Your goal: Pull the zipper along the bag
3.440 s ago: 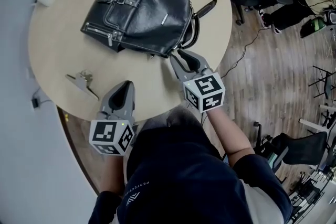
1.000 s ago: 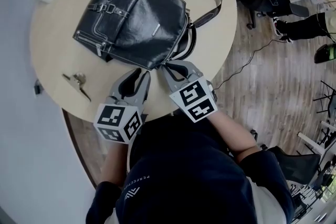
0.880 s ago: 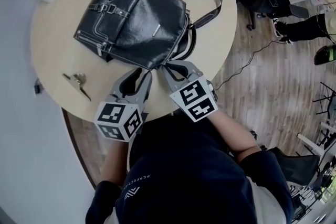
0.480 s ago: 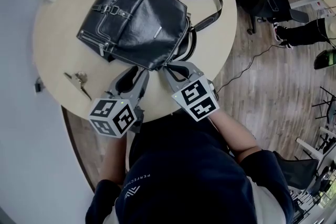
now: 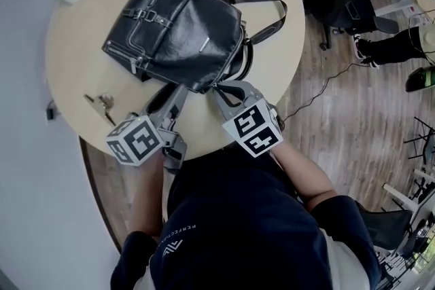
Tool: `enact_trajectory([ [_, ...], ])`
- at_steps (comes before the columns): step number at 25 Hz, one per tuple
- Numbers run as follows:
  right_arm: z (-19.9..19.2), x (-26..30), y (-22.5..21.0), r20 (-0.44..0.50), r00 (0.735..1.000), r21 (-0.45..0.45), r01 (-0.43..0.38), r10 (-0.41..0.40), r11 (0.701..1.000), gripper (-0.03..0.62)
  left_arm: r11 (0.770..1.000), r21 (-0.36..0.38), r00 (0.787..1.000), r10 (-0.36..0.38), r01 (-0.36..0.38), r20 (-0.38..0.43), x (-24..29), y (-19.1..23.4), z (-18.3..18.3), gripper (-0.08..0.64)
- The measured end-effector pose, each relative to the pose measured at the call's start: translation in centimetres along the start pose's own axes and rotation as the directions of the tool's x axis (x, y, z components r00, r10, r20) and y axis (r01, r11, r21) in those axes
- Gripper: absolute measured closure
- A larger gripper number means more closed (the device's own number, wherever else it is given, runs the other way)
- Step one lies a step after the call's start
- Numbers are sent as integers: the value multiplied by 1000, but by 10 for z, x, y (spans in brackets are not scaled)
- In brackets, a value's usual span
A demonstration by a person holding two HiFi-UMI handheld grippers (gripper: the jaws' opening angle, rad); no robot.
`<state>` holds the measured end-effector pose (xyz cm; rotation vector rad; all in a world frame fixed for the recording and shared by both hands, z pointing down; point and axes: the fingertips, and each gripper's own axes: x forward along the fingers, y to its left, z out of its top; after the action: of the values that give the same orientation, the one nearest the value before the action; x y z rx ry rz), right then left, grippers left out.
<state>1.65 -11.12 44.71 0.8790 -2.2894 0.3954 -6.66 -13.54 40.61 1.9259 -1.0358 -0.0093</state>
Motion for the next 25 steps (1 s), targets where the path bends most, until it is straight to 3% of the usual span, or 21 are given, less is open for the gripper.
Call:
enact_trajectory([
  [7, -1, -2, -3, -14, 1000, -48, 0, 0, 999, 577, 995, -102, 1000, 13, -14, -9, 8, 5, -3, 376],
  [16, -1, -6, -4, -16, 999, -83, -41, 40, 996, 577, 983, -184, 1000, 12, -15, -20, 13, 13, -6, 423],
  [25, 0, -11, -16, -29, 999, -112, -32, 29, 993, 577, 979, -205, 1000, 12, -15, -13, 11, 16, -9, 480],
])
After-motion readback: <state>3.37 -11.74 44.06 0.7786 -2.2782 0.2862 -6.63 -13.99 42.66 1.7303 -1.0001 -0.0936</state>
